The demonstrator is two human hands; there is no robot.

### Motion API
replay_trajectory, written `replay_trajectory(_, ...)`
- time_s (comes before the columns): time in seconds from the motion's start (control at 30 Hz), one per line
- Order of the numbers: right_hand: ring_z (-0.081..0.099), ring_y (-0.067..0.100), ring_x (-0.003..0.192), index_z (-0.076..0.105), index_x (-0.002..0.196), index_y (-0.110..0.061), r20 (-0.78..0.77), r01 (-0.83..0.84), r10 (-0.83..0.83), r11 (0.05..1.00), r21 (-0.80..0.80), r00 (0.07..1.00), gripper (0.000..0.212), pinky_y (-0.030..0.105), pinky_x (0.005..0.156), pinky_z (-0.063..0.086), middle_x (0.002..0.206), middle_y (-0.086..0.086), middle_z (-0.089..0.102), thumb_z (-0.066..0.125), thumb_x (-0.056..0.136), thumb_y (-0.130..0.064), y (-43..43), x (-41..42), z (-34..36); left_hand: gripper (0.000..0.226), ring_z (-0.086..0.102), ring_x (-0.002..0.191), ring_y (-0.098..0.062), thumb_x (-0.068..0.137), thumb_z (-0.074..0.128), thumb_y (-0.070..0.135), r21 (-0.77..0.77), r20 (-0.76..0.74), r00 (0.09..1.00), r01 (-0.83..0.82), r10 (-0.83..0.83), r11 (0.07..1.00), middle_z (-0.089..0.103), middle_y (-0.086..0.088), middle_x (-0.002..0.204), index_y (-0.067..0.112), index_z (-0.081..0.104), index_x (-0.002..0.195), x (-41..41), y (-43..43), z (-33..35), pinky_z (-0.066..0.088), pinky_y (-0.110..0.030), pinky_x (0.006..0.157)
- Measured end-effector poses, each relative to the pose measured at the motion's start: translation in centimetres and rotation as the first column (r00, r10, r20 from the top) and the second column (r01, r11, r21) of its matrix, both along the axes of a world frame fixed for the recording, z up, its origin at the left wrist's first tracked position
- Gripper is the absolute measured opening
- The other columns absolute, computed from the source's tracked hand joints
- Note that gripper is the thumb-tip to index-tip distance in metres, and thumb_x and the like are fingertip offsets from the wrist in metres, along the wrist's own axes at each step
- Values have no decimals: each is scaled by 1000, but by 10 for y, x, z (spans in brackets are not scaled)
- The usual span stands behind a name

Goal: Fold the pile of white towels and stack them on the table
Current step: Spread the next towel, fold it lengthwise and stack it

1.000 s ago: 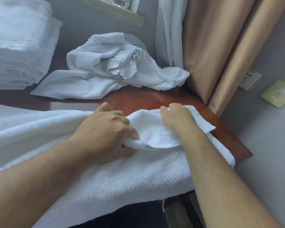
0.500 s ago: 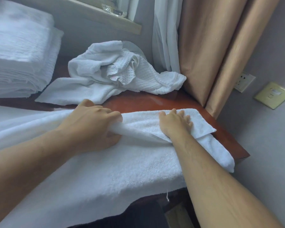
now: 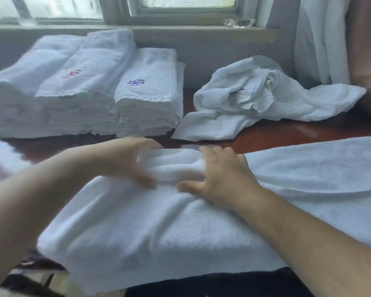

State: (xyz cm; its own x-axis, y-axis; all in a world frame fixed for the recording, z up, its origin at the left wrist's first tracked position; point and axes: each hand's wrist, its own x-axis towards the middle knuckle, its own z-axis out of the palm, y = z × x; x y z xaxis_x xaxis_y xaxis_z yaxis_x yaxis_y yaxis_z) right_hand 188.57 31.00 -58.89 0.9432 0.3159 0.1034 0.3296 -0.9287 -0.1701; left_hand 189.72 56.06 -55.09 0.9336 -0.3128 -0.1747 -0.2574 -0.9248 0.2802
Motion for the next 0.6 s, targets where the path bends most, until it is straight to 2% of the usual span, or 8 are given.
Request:
replay_trajectory(0.07, 48, 24, 116, 48, 131, -30, 82, 36, -36, 999, 0, 996, 101, 42, 93, 36, 124, -5, 55, 38, 57, -98, 11, -1, -11, 67, 59, 94, -8, 61, 87, 60, 45, 33, 999, -18, 16, 999, 62, 22, 104, 42, 55, 118, 0, 5, -6, 47, -28, 78)
replay_trajectory(0.13, 50, 24, 113, 51, 130, -32, 89, 52, -59, 995, 85, 994, 99, 41, 90, 37, 120, -5, 57, 41, 55, -97, 15, 9, -15, 46, 57, 80, -9, 62, 83, 63, 55, 84, 996, -28, 24, 998, 61, 17, 86, 43, 55, 93, 3, 7, -10, 42, -29, 64)
replay_trajectory(0.23, 56, 26, 109, 61, 124, -29, 168, -22, -24, 964, 263, 985, 80, 41, 88, 39, 115, -3, 65, 60, 64, -82, 14, 28, -18, 46, 53, 74, -17, 67, 77, 67, 151, 233, 972, -29, -7, 988, 55, 12, 74, 36, 43, 72, 12, 8, -8, 32, -31, 55)
replay_trajectory(0.33, 56, 30, 102, 65, 112, -22, 283, -58, -38, 945, 321, 958, 55, 41, 83, 37, 105, 1, 66, 80, 72, -57, 14, 46, -17, 45, 61, 85, -29, 78, 71, 65, 307, 462, 885, -92, -64, 947, 61, 6, 88, 31, 43, 83, 23, 6, -3, 37, -34, 60)
replay_trajectory(0.43, 58, 37, 89, 64, 98, -11, 463, -48, -92, 959, 281, 881, 33, 43, 76, 38, 92, 11, 64, 81, 76, -29, 15, 56, -15, 23, 68, 87, -34, 91, 67, 34, 389, 663, 743, -235, -94, 891, 65, 0, 98, 26, 51, 105, 26, -2, 0, 43, -38, 61)
replay_trajectory(0.5, 61, 40, 77, 60, 94, -10, 473, -21, -124, 957, 289, 872, 21, 41, 67, 38, 85, 13, 65, 75, 81, -15, 13, 56, -12, 23, 67, 91, -36, 89, 60, 12, 346, 654, 756, -336, 32, 876, 60, -6, 104, 19, 54, 110, 20, -1, 0, 40, -38, 60)
replay_trajectory(0.57, 62, 39, 75, 58, 94, -13, 433, 44, -140, 974, 224, 890, 13, 38, 61, 37, 86, 11, 64, 67, 85, -10, 13, 54, -9, 25, 62, 101, -35, 88, 63, 20, 284, 608, 784, -363, 126, 887, 53, -8, 111, 19, 60, 113, 10, 8, -5, 41, -39, 67)
replay_trajectory(0.6, 62, 39, 79, 59, 93, -14, 421, 57, -121, 985, 162, 899, 11, 38, 63, 39, 88, 11, 62, 65, 86, -11, 13, 52, -7, 27, 57, 107, -31, 87, 64, 31, 265, 593, 795, -343, 128, 901, 51, -6, 113, 22, 63, 112, 2, 14, -11, 41, -40, 77)
